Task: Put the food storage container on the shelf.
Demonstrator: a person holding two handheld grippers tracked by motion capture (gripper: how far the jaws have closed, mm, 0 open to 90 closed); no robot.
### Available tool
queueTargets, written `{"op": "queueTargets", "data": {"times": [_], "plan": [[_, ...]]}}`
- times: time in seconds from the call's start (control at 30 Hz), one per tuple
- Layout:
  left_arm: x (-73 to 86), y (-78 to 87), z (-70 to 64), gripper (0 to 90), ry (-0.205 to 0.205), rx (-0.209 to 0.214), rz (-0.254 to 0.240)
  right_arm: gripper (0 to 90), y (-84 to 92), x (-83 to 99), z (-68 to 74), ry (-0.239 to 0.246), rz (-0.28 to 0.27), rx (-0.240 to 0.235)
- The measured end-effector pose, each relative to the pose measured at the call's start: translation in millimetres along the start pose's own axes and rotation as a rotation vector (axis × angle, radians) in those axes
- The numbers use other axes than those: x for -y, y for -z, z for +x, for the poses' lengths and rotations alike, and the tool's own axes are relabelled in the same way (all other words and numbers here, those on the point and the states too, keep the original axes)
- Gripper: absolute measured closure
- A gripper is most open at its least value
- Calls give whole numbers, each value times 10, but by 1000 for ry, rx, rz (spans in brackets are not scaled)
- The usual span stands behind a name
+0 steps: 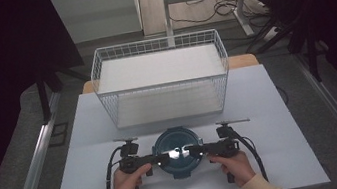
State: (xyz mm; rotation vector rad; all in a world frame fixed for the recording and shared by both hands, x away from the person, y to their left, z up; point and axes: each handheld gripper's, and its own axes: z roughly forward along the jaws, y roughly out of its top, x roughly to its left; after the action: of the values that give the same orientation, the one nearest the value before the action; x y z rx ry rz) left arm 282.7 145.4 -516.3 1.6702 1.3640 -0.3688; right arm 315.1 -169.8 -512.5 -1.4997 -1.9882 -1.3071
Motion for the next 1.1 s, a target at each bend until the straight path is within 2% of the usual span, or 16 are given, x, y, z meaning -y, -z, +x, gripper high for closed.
{"op": "queueTargets", "data": {"times": [0.23, 0.37, 0.5, 0.63, 0.7, 0.87, 1.0, 1.03, 1.07, 1.1], "plan": [[42, 44, -9, 339, 8, 12, -21, 355, 38, 44, 60, 32, -24, 10], [67, 95, -42, 368, -16, 13, -22, 372, 66, 59, 83, 44, -33, 6], [83, 118, -61, 391, -26, 12, -30, 386, 78, 67, 98, 41, -48, 3], [86, 148, -71, 407, -35, 11, -41, 389, 83, 73, 116, 59, -49, 2], [84, 173, -85, 413, -45, 0, -56, 391, 80, 80, 149, 81, -49, 6], [77, 229, -127, 414, -68, -16, -66, 392, 70, 83, 190, 100, -57, -3], [70, 279, -174, 415, -87, -10, -78, 391, 103, 64, 255, 151, -80, -2], [70, 279, -174, 417, -87, -10, -78, 391, 103, 64, 255, 151, -80, -2], [69, 300, -201, 417, -97, -9, -87, 392, 131, 52, 295, 176, -89, -1], [69, 300, -201, 417, -97, -9, -87, 392, 131, 52, 295, 176, -89, -1]]}}
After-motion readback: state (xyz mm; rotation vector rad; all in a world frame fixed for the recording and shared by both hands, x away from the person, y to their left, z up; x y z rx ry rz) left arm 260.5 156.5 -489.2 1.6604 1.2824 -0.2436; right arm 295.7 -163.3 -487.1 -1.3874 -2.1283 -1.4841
